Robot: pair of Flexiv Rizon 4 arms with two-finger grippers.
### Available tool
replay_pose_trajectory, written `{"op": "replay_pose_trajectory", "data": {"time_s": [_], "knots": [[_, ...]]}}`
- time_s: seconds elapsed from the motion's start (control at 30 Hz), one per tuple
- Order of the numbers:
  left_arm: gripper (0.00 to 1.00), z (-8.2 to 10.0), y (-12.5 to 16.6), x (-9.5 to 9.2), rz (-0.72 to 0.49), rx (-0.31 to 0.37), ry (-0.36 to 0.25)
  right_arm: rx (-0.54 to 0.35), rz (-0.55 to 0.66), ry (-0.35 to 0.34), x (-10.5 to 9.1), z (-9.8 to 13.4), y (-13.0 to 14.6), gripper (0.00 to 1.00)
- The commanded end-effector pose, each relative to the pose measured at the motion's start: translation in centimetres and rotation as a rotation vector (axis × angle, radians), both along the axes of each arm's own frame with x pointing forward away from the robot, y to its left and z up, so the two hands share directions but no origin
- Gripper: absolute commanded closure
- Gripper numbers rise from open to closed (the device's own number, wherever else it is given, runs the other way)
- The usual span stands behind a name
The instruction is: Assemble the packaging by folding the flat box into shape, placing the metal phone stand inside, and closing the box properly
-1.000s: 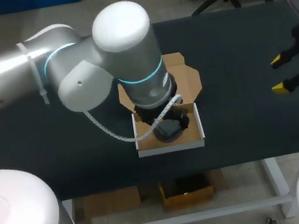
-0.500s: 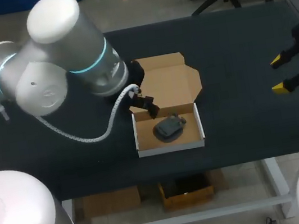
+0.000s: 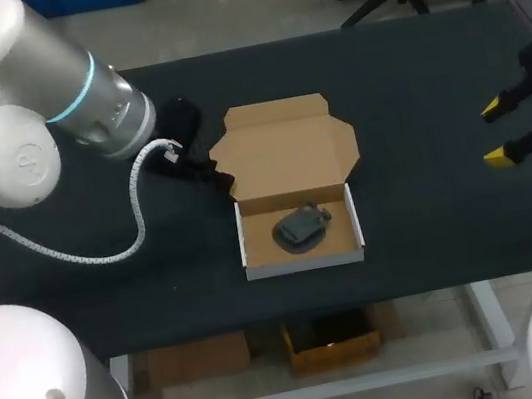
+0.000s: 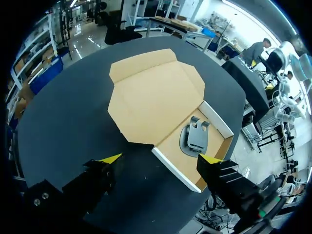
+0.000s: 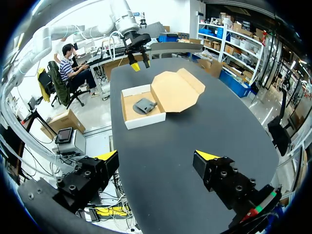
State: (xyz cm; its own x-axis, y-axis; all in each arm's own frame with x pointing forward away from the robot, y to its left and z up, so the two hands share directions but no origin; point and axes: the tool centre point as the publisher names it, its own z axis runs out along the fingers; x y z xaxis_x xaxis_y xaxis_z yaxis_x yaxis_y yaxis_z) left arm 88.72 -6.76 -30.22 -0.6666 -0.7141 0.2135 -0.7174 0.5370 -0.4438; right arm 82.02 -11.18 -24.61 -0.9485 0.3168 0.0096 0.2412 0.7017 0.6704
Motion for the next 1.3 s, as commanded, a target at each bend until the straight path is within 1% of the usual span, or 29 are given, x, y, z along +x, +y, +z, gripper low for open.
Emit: {"op": "replay_pose_trajectory", "data": {"time_s": [0.03,0.1,0.23,0.43,0.5,0.57,0.7,0.97,1.13,1.3], "knots": [[0.0,-0.8,1.2,1.1,-0.097,-0.157,0.079,0.003,0.002,0.0,-0.1,0.1,-0.1,0.0],[0.0,-1.1,1.4,1.6,-0.118,-0.178,0.078,0.003,0.002,0.0,-0.1,0.1,-0.1,0.0],[0.0,-1.8,1.9,2.8,-0.166,-0.247,0.081,0.003,0.002,0.0,-0.1,0.1,-0.1,0.0],[0.0,-2.5,2.7,4.6,-0.177,-0.308,0.076,0.003,0.002,0.0,-0.1,0.1,-0.1,0.0],[0.0,-2.7,3.0,5.3,-0.186,-0.341,0.076,0.003,0.002,0.0,-0.1,0.1,-0.1,0.0],[0.0,-2.9,3.1,5.8,-0.183,-0.345,0.077,0.003,0.002,0.0,-0.1,0.1,-0.1,0.0],[0.0,-3.4,3.0,6.9,-0.188,-0.379,0.082,0.003,0.002,0.0,-0.1,0.1,-0.1,0.0],[0.0,-4.2,2.7,8.8,-0.202,-0.456,0.13,0.003,0.002,0.0,-0.1,0.1,-0.1,0.0],[0.0,-4.6,2.1,9.2,-0.23,-0.508,0.176,0.003,0.002,0.0,-0.1,0.1,-0.1,0.0],[0.0,-5.1,0.9,9.0,-0.258,-0.543,0.2,0.003,0.002,0.0,-0.1,0.1,-0.1,0.0]]}}
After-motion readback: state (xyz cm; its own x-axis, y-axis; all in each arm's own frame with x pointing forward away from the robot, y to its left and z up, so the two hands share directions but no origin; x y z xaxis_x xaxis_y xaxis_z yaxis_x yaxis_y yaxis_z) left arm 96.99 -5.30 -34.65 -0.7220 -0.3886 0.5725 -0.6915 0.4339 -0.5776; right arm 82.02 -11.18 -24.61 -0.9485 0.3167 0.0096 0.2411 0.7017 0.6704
